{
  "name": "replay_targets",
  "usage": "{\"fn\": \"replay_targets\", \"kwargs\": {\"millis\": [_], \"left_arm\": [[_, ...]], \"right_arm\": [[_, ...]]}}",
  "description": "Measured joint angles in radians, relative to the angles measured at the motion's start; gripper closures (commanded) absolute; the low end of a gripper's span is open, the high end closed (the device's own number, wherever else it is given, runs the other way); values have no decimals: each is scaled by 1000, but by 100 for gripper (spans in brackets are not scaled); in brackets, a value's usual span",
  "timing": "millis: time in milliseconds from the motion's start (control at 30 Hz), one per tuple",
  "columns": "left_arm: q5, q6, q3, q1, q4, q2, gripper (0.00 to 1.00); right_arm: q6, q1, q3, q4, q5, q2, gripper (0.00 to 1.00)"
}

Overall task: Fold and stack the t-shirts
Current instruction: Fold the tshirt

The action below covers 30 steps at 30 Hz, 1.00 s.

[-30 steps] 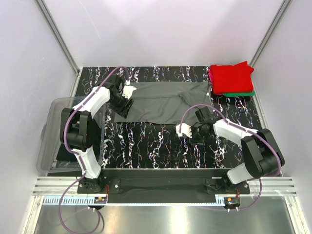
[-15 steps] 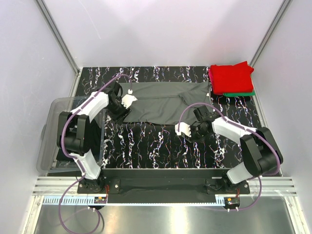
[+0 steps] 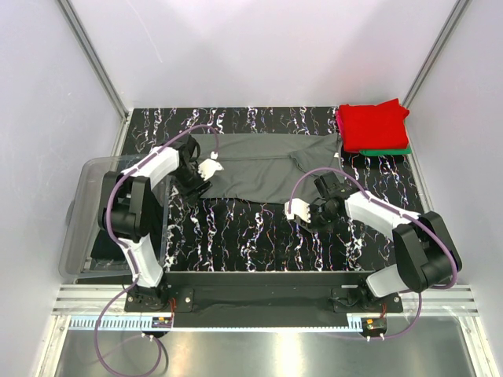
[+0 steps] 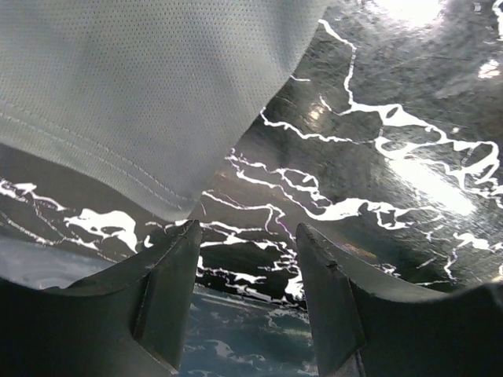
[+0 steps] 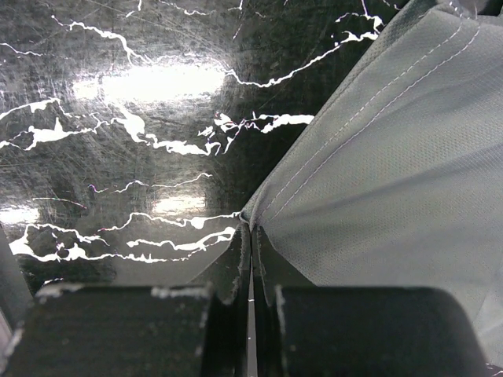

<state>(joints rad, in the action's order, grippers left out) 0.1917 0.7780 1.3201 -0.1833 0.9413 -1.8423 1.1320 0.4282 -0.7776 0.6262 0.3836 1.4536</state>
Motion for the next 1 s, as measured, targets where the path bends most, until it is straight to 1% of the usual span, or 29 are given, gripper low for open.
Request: {"fn": "replay_targets", "kwargs": {"millis": [233,367,567,800,867,900,933,1000], "left_arm": [[-27,8,9,0,-32,-57,43],[-39,9,23,0,-42,-71,47],[-55,27,39,0,-53,-73,51],[-74,45,47,0,-54,-117,53],[-84,49,51,0,-53,-122,57],[-88,51,52,0,-53,-124,62],[-92,53,53,0,-53,-126,70],[-99,56,60,0,-53,-130,81]], "right_arm": [[-3,0,0,0,-1,0,100],[-3,0,0,0,-2,0,100],[-5,0,0,0,-2,2,100],[-11,0,0,0,-7,6,100],[-11,0,0,0,-9,9,100],[-11,0,0,0,-9,11,100],[-13,0,0,0,-10,14,100],[-22,0,0,0,-14,20,100]]}}
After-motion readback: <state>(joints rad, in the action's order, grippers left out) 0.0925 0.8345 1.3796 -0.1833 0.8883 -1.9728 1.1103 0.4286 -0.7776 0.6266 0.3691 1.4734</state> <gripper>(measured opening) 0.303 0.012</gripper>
